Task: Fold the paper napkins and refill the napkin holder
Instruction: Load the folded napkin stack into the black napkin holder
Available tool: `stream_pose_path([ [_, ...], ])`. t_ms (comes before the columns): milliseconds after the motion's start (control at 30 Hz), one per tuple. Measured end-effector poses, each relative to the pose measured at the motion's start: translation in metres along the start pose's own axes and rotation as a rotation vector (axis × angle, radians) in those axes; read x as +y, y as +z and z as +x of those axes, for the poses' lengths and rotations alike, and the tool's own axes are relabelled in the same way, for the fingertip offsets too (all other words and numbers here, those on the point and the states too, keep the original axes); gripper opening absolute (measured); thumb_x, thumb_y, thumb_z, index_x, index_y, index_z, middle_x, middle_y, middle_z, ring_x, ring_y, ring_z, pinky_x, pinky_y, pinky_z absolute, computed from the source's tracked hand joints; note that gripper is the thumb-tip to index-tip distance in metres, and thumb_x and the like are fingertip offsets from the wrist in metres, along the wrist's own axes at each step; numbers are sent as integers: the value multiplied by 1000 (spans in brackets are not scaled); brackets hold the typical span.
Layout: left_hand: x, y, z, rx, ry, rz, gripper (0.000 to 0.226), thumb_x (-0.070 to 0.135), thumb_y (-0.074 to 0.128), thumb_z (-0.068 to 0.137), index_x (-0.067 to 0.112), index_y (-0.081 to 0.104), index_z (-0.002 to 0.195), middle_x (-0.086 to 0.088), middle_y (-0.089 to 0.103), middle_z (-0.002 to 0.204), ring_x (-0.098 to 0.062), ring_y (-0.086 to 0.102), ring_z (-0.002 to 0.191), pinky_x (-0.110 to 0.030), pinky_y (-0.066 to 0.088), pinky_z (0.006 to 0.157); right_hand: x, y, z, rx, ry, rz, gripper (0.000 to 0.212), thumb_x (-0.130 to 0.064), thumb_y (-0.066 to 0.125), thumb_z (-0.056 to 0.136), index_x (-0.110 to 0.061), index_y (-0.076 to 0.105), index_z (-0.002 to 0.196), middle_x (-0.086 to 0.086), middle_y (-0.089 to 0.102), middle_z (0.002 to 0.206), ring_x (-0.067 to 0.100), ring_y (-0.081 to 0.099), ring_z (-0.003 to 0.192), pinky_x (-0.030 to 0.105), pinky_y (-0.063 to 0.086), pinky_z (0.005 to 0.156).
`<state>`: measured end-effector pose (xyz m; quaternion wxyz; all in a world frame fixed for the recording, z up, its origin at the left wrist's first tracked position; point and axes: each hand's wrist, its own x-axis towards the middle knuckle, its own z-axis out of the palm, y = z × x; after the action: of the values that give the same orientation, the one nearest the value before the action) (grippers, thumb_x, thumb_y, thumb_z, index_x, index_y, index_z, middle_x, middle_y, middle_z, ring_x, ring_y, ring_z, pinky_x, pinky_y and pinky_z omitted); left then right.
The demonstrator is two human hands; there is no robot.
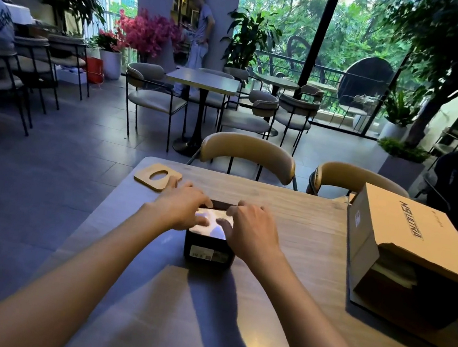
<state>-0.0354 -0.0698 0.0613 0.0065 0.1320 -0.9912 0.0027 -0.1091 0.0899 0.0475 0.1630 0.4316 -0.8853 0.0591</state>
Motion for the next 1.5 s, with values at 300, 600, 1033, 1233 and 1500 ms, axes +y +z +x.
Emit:
stream_pose_path([
  [300, -20, 23, -36, 119, 121, -171, 36, 69, 69, 75, 39, 67, 96, 17, 60, 117, -4, 40, 122, -38, 22, 99, -10, 18, 1, -35, 94, 150, 26, -18, 51, 102, -4, 70, 110, 14, 63, 114, 30, 53, 107, 38, 48, 83],
  [600, -27, 24, -36, 320, 26, -108, 21, 45, 83, 75, 39, 70, 90, 12, 69, 103, -15, 54, 115, -38, 23, 87, -6, 17, -17, -16, -14, 389, 36, -31, 51, 103, -14, 63, 132, 7, 60, 131, 30, 59, 113, 42, 50, 91],
  [1033, 147, 15, -20, 492, 338, -345, 42, 41, 70, 89, 32, 59, 129, 3, 61, 132, -18, 52, 123, -31, 29, 98, 103, -17, -101, 384, 258, 283, 14, -28, 65, 96, -17, 66, 105, 3, 66, 97, 14, 59, 82, 21, 43, 66],
  [1233, 250, 29, -4, 378, 494, -521, 42, 37, 70, 90, 30, 58, 129, 2, 62, 127, -16, 58, 107, -28, 50, 87, 187, -33, -178, 397, 521, 160, 17, -35, 60, 97, -22, 63, 108, -1, 63, 102, 16, 61, 91, 30, 55, 75],
  [1500, 345, 62, 4, 304, 699, -520, 43, 21, 65, 94, 17, 56, 136, -4, 55, 129, -18, 55, 112, -33, 53, 90, 251, -22, -229, 208, 747, 233, 39, -34, 61, 98, -19, 55, 134, 4, 60, 126, 23, 61, 116, 37, 56, 91],
])
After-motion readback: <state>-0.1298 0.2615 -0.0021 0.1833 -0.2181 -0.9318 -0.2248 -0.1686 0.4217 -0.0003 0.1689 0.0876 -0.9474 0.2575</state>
